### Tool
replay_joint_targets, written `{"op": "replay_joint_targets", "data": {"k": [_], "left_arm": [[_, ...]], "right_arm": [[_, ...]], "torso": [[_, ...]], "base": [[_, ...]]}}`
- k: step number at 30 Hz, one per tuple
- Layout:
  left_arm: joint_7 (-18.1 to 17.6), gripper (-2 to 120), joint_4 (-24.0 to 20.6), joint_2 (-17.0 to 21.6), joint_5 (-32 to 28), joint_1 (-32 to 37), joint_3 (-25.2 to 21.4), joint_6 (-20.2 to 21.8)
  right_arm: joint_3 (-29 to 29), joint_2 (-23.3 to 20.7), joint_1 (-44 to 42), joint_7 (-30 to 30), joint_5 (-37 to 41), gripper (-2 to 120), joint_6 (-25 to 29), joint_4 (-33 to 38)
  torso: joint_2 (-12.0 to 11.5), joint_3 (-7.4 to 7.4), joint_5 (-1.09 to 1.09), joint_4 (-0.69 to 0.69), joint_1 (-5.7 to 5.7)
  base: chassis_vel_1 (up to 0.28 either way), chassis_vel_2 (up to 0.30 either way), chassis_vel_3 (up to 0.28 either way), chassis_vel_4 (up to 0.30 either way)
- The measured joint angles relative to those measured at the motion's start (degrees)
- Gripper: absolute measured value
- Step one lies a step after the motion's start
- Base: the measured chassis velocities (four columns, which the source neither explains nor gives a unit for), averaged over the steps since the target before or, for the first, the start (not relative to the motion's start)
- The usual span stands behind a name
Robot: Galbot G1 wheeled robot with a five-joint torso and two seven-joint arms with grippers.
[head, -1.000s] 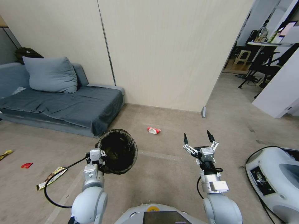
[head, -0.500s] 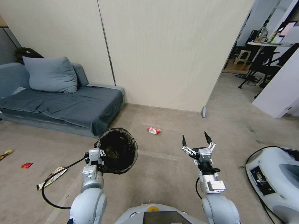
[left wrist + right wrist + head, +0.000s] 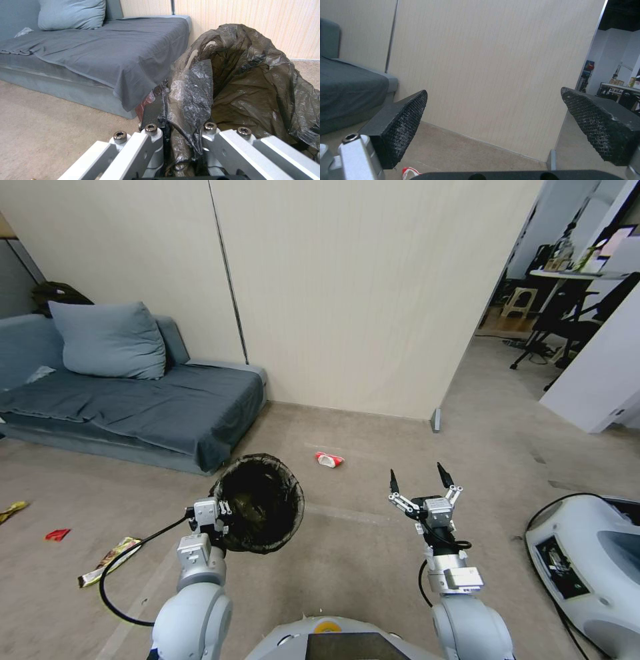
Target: Pick up the trash bin, then pick up the garbage from the floor and place it into the trash bin.
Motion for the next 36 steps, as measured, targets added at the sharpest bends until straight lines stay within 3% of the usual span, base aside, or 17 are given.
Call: {"op": "replay_joint_targets", "data": {"k": [36], "left_arm": [[0.0,7,0.8,-0.4,1.0,-0.1,0.5,-0.5]], "right_arm": [[0.1,0.0,0.2,-0.2,0.0,100,-0.1,-0.2]], "torso": [[0.0,0.01,0.00,-0.01,0.01]], "base": [[-0.140,0.137,0.138,-0.140]]}}
